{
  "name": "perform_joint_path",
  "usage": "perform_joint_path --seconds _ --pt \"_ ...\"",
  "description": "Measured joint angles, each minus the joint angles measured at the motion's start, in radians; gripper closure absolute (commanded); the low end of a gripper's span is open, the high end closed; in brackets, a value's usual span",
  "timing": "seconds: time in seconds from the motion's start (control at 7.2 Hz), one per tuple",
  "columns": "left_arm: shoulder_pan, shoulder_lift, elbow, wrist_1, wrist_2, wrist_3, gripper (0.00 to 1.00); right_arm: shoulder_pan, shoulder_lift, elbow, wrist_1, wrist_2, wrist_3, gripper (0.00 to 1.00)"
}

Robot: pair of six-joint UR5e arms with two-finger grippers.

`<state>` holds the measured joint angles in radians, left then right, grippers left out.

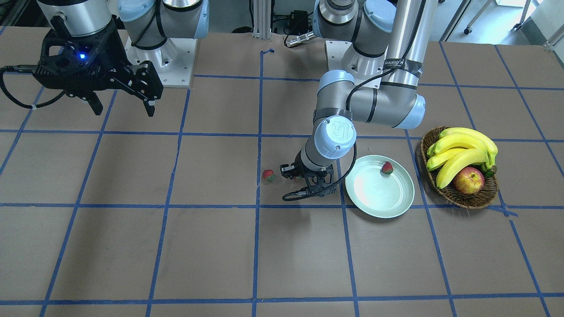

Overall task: Collect all strawberries into plate
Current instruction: 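Move the left gripper back and grasp the next strawberry, then carry the strawberry over the plate and release it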

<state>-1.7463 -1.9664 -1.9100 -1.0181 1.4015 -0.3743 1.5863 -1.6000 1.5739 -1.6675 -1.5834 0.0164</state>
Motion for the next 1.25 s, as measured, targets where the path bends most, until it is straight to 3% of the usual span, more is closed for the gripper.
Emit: perform_joint_path --seconds 0.42,0.83,0.97,1.11,1.25 --pt "0.044 0.026 0.087 -0.077 0.013 0.036 1.0 0.0 0.0 0.0 0.0 -0.001 0.0 0.0" --pt "0.25 0.062 0.155 -0.229 0.127 0.368 1.0 0.0 0.0 0.0 0.0 -0.003 0.001 0.0" --pt "0.318 0.066 0.151 -0.24 0.168 0.498 0.92 0.0 0.0 0.0 0.0 -0.002 0.002 0.0" --pt "0.37 0.064 0.138 -0.242 0.185 0.59 0.52 0.0 0.0 0.0 0.0 -0.002 0.002 0.0" --pt "0.401 0.061 0.114 -0.24 0.191 0.64 0.01 0.0 0.0 0.0 0.0 -0.003 0.002 0.0"
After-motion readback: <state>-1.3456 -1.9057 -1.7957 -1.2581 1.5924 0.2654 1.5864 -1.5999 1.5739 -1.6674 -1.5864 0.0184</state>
